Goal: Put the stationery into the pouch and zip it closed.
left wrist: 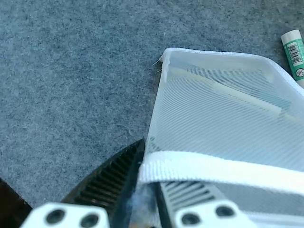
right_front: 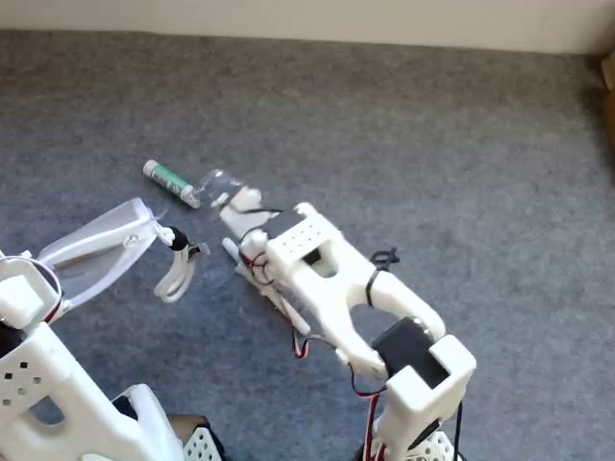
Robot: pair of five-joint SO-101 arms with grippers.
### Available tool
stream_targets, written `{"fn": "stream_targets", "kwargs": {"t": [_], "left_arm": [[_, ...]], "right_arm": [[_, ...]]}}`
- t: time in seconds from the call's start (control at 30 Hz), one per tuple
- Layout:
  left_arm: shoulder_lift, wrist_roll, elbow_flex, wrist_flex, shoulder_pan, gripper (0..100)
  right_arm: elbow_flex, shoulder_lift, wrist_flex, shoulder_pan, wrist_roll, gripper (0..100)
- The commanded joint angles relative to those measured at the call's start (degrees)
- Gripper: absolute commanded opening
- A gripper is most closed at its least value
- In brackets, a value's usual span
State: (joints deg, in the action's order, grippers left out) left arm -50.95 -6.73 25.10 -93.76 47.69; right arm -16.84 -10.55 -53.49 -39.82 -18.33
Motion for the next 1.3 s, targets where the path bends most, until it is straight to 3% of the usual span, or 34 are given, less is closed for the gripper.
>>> {"fn": "stream_targets", "kwargs": {"t": [0.0, 0.23, 0.4, 0.97, 1.2, 1.27], "left_arm": [[-0.04, -0.53, 0.13, 1.14, 0.75, 1], [-0.04, -0.53, 0.13, 1.23, 0.75, 1], [-0.04, -0.53, 0.13, 1.14, 0.75, 1], [-0.13, -0.53, 2.24, 3.08, 0.75, 1], [-0.13, -0.53, 2.15, 3.08, 0.75, 1], [-0.13, -0.53, 2.15, 3.08, 0.75, 1]], "right_arm": [[5.49, 0.57, -4.44, 4.79, -0.88, 1.9], [8.31, 0.31, -11.21, 8.22, -0.97, 2.9], [8.48, -3.03, -11.3, 8.22, -0.7, 14.9], [19.56, -14.11, -11.56, 5.41, -0.53, 14.8], [20.53, -15.43, -11.56, 5.41, -0.62, 0.2], [20.53, -15.43, -11.65, 5.58, -0.7, 0.7]]}}
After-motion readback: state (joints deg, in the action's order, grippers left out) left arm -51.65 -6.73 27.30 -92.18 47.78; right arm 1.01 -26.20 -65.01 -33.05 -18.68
